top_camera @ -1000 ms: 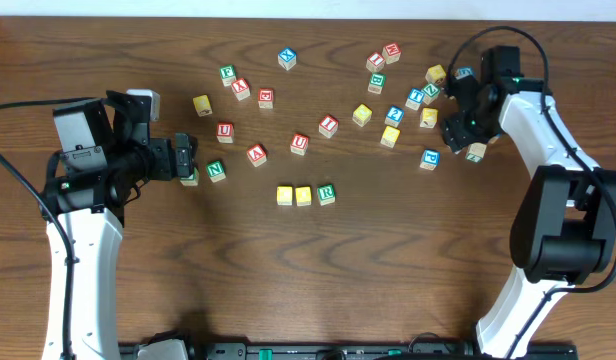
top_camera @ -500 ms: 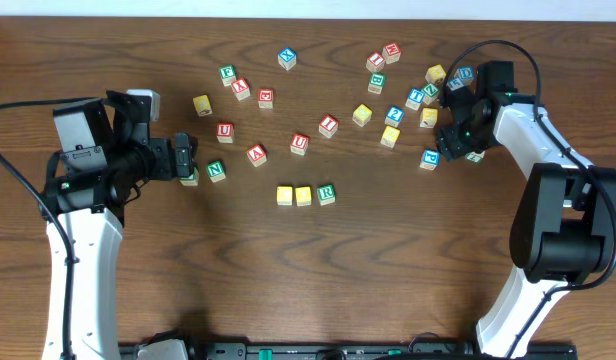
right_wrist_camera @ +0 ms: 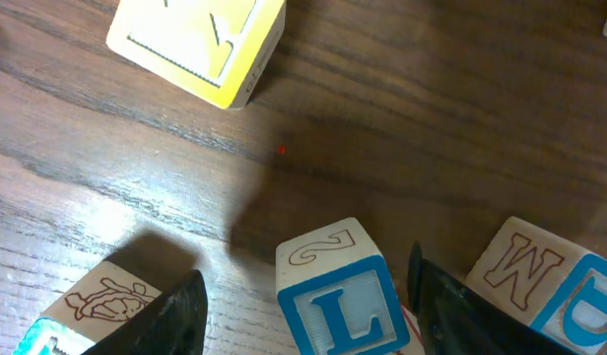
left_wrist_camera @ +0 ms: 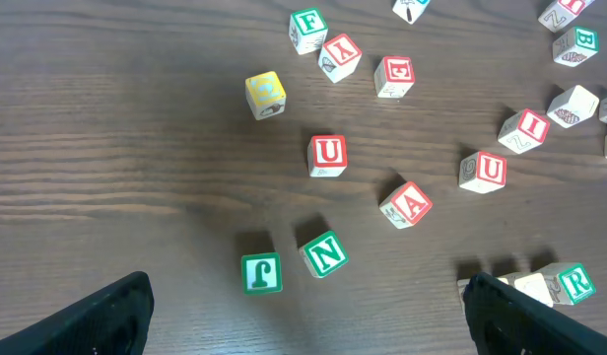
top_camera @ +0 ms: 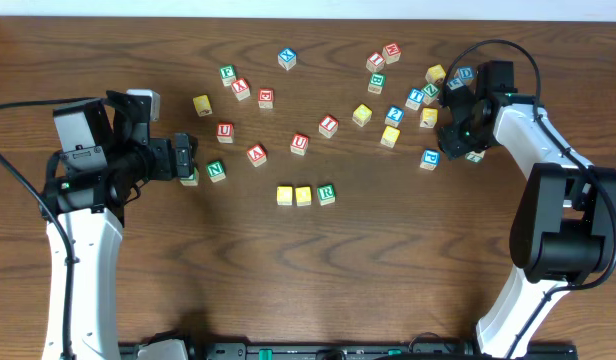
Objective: Spell out CORL
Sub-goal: 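Lower the right gripper around the blue L block, then close the right gripper on the L block and lift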
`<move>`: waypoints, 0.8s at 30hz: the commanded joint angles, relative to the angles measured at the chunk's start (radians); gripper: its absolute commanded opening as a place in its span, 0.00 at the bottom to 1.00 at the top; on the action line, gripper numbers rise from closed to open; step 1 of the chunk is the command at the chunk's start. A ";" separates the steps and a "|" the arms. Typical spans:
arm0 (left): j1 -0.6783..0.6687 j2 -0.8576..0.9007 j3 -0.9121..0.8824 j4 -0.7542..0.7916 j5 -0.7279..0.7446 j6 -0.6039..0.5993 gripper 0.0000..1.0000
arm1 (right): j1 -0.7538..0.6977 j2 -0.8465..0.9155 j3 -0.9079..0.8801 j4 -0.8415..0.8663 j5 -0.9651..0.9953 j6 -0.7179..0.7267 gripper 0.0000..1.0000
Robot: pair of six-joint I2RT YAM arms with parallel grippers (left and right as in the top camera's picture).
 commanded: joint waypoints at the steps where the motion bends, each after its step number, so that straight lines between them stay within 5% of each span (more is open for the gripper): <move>1: 0.003 0.002 0.000 0.000 -0.002 0.010 0.99 | 0.002 -0.022 -0.024 0.018 -0.008 -0.006 0.61; 11: 0.003 0.002 0.000 0.000 -0.002 0.010 0.99 | 0.002 -0.022 -0.032 0.034 -0.007 -0.003 0.57; 24: 0.003 0.002 0.000 0.000 -0.002 0.010 0.99 | 0.002 -0.021 -0.032 0.035 -0.008 -0.003 0.41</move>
